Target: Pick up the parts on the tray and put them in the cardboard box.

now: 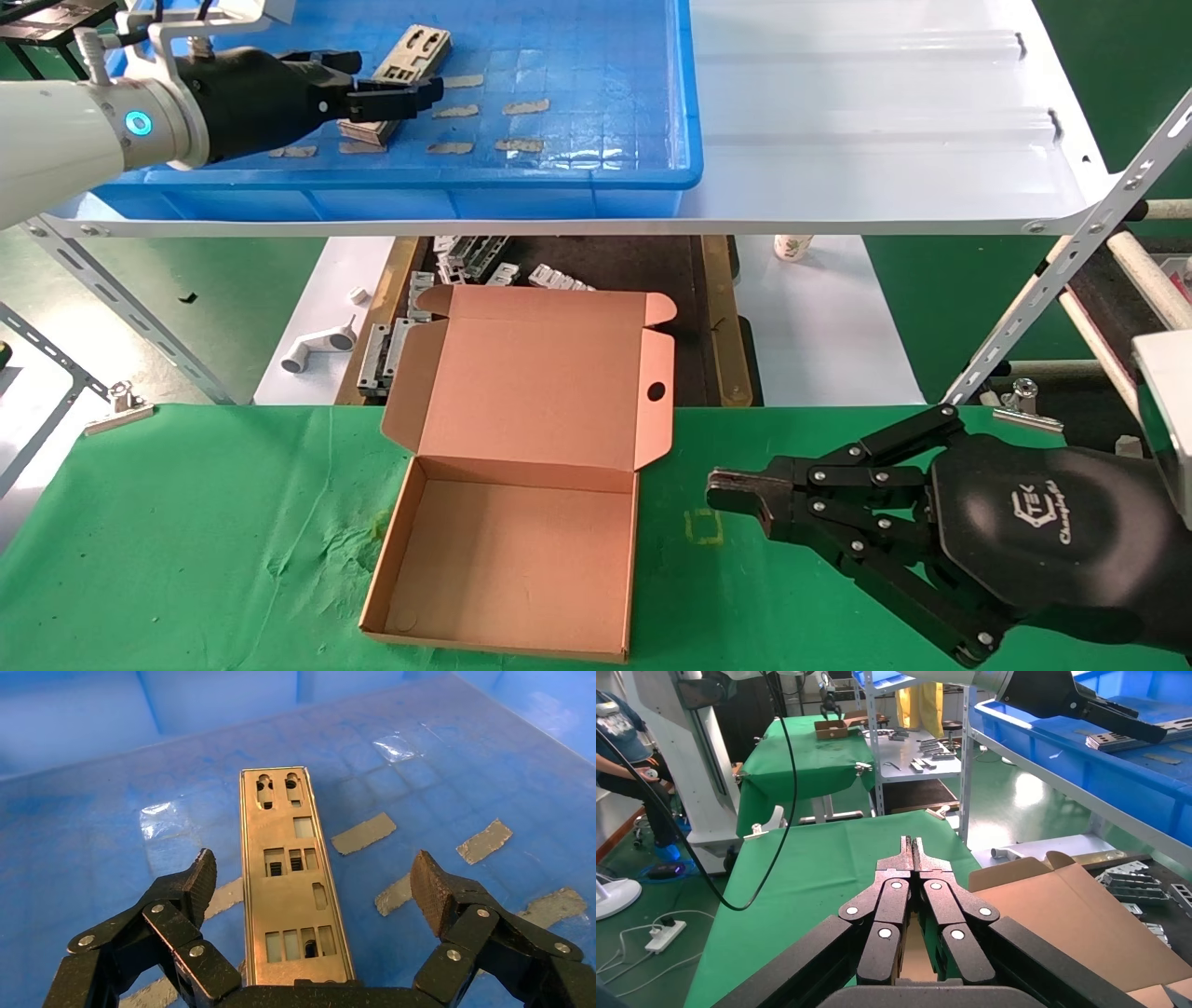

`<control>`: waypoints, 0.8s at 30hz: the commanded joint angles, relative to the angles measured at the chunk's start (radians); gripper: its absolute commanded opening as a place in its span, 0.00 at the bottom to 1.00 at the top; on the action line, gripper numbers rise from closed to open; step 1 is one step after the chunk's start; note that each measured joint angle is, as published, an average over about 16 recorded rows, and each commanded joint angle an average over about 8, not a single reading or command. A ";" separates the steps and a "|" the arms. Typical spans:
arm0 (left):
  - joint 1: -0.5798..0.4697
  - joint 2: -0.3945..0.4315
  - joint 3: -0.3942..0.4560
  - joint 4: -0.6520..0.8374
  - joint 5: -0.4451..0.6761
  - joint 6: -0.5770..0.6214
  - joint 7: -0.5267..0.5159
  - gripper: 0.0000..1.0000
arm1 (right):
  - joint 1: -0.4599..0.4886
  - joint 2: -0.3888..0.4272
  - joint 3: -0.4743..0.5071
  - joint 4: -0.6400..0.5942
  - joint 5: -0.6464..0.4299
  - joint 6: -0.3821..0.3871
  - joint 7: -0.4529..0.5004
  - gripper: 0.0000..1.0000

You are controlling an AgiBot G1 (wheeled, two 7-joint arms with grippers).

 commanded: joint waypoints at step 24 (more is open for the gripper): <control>-0.005 0.007 -0.010 0.036 -0.013 -0.013 0.039 0.00 | 0.000 0.000 0.000 0.000 0.000 0.000 0.000 0.00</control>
